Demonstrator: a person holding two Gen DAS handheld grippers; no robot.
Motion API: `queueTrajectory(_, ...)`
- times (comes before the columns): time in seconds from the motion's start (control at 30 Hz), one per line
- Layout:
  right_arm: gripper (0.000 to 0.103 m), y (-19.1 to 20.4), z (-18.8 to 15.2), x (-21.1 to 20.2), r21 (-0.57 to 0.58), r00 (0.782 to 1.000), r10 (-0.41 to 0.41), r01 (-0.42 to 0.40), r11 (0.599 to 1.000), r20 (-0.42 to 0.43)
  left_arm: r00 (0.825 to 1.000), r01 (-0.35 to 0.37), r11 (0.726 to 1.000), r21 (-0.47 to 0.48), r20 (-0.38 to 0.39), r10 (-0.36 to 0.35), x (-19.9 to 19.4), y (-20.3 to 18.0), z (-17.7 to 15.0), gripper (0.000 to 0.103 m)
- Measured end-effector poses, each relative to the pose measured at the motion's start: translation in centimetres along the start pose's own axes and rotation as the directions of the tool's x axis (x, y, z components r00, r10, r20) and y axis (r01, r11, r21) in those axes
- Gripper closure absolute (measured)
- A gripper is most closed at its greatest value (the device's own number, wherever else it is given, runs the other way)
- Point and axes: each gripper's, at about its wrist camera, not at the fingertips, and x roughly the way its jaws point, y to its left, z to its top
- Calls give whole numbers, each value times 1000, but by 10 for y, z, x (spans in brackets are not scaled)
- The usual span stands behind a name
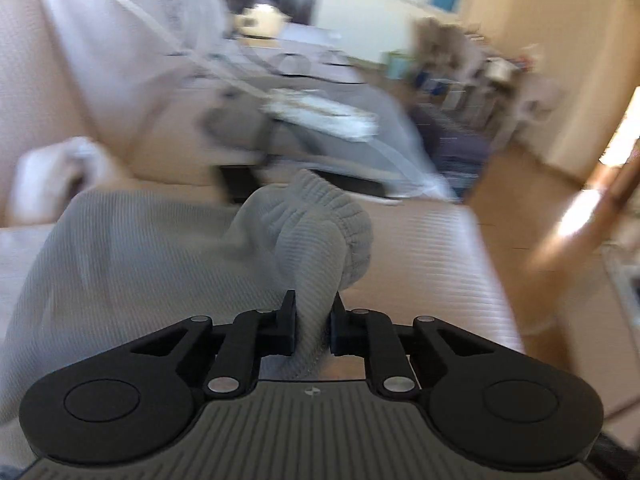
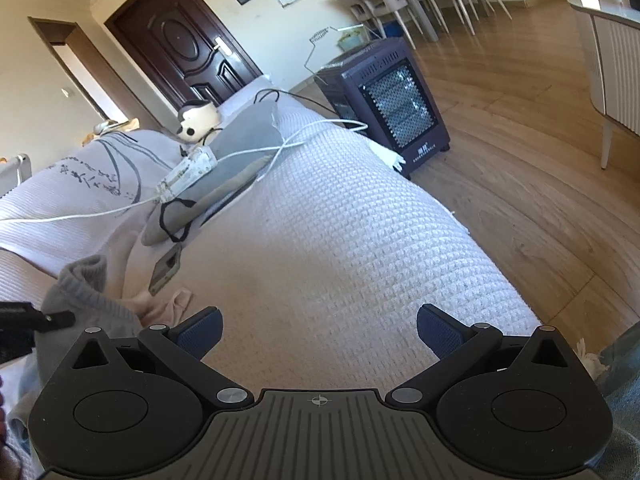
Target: Fold clothes
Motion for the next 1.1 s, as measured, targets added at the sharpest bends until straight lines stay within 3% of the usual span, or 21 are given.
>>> queueTrajectory(0.13, 0, 1, 3, -10, -7, 999, -9, 9, 1000, 47, 975, 219, 975, 46, 15, -220, -18, -41, 3, 90)
queueTrajectory(0.23, 0, 2, 5, -18, -11, 997, -15, 16, 1000, 82, 955, 294, 948, 120, 13, -298, -17, -73, 3, 90)
queueTrajectory(0.3, 0, 1, 6, -22, -9, 995, -20, 21, 1000, 101, 963, 266, 949, 171, -13, -268, 2, -93, 0, 88)
queueTrajectory(0.37, 0, 0, 7, -25, -8, 993, -24, 25, 1000, 115, 986, 168, 956, 242, -38, -164, 28, -111, -11, 81)
queueTrajectory(0.43, 0, -2, 8, -21, -5, 995, -23, 23, 1000, 95, 1000, 17, 950, 311, -29, -9, 49, -120, -29, 79)
queueTrajectory(0.53, 0, -5, 9, -15, 0, 998, -21, 21, 1000, 65, 997, -22, 953, 303, -62, 43, 62, -111, -48, 68)
queueTrajectory(0.67, 0, -9, 10, -7, 6, 999, -19, 18, 1000, 26, 987, -129, 949, 288, -56, 151, 66, -81, -50, 62)
queueTrajectory(0.77, 0, -10, 11, -1, 3, 1000, -14, 14, 1000, -4, 981, -174, 952, 252, -40, 190, 67, -53, -34, 60)
queueTrajectory(0.9, 5, 9, 13, 16, -119, 998, 34, -40, 992, -53, 980, -190, 950, 249, -4, 197, 80, -37, -8, 60)
queueTrajectory(1.03, 24, 30, 14, 41, -231, 989, 79, -107, 967, -127, 991, -116, 953, 281, -35, 131, 101, -40, 4, 59)
queueTrajectory(1.1, 27, 33, 14, 55, -225, 982, 89, -126, 966, -169, 992, -80, 953, 291, -74, 106, 115, -42, 7, 52)
